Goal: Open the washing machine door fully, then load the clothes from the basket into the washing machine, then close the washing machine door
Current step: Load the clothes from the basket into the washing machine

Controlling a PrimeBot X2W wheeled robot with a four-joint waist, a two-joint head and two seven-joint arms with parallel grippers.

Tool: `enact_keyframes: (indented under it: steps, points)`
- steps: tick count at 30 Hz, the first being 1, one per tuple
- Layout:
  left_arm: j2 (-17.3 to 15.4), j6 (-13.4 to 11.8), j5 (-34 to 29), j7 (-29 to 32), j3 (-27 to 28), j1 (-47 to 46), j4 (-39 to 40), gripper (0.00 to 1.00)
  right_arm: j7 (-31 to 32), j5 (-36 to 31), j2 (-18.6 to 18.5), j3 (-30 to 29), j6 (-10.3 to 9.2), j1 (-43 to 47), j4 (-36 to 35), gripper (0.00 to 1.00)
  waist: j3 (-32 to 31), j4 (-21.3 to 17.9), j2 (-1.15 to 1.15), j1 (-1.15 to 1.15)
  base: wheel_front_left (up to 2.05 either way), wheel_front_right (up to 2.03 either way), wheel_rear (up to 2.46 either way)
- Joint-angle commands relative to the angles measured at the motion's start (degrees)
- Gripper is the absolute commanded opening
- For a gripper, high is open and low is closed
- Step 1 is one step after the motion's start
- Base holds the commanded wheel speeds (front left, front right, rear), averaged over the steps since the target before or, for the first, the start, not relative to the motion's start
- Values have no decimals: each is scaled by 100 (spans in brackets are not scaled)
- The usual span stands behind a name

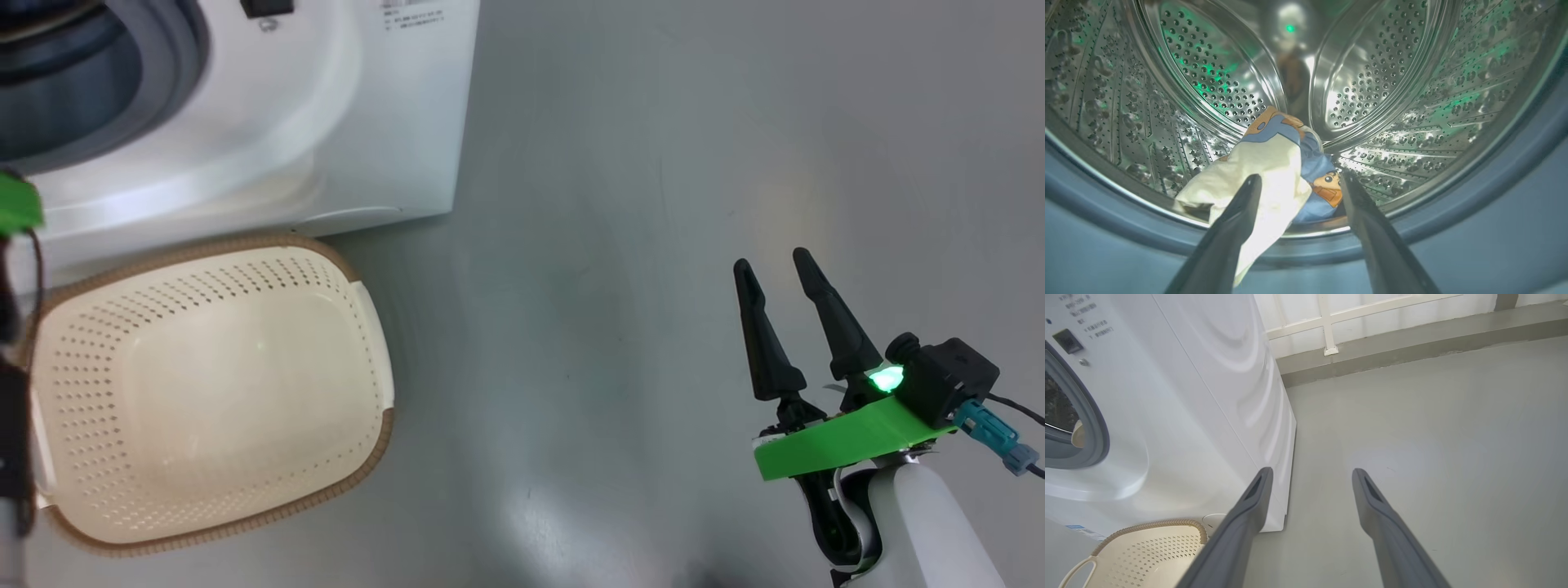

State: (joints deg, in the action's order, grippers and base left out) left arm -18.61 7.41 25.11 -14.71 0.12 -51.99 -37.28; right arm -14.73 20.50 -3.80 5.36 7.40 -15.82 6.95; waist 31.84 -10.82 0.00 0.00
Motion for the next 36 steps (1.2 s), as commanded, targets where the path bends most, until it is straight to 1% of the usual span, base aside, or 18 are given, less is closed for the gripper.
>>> enact_keyframes:
  steps: [1, 11, 13, 14, 25, 36]
  points:
    - [-238, 8, -9, -29, 183, 224, 207, 100, -27, -65, -40, 107, 9, 96, -96, 100, -160, 71, 0, 0, 0, 0, 0]
    - [315, 8, -200, -29, 561, 1827, 841, 100, -27, -50, -276, 41, 9, 457, -5, 100, -895, 369, 0, 0, 0, 0, 0]
    - [405, 8, -216, -29, 605, 2122, 960, 100, -27, -38, -325, 28, 9, 551, 23, 100, -1061, 436, 0, 0, 0, 0, 0]
    - [471, 8, -245, -29, 637, 2413, 1080, 100, -27, -26, -366, 25, 9, 641, 50, 100, -1229, 490, 0, 0, 0, 0, 0]
    - [747, 8, -463, -29, 591, 3754, 1699, 100, -27, 60, -590, 22, 9, 1126, 164, 100, -2031, 719, 0, 0, 0, 0, 0]
    - [1041, 8, -548, -29, 793, 4652, 2229, 100, -27, 113, -691, -82, 9, 1522, 154, 100, -2491, 820, 0, 0, 0, 0, 0]
